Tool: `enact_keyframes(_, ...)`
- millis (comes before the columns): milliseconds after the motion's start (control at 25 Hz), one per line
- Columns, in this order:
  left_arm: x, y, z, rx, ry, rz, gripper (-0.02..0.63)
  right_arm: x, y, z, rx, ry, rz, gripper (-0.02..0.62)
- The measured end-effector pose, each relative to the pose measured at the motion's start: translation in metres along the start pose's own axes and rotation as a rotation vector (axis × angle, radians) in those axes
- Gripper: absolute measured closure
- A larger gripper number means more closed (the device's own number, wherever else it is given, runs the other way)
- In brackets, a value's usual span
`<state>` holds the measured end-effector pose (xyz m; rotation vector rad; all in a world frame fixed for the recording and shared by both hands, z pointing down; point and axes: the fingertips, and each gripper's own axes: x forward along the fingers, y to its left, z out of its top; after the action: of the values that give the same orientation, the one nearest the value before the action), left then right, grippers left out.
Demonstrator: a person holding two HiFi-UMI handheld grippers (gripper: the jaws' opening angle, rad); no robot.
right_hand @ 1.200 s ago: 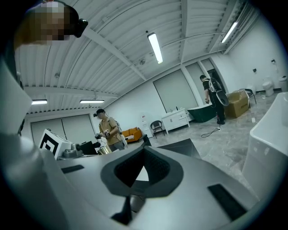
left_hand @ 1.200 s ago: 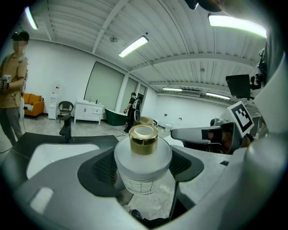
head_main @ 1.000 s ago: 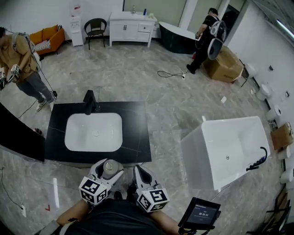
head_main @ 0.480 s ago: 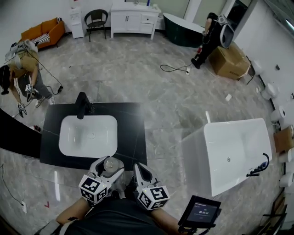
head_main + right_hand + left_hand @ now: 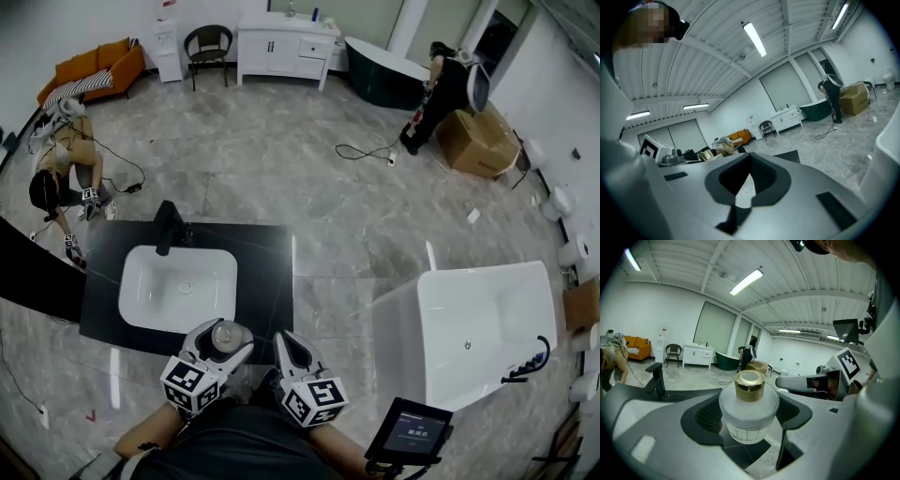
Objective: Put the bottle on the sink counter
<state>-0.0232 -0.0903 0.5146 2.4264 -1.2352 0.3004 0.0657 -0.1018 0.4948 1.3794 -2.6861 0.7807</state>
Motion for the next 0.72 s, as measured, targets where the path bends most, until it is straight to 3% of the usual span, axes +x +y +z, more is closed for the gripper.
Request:
enact_keyframes(520,0.016,0.009,0.004,-0.003,0.027,0.058,0.272,0.014,-0.021,0.006,0.028,0.007,0.029,0.600)
enact_keyframes(720,0.021,0.037,0.001,0.006,0.038,0.066,0.272,0.035,-0.023,0.004,0.035,0.002,0.005,0.600)
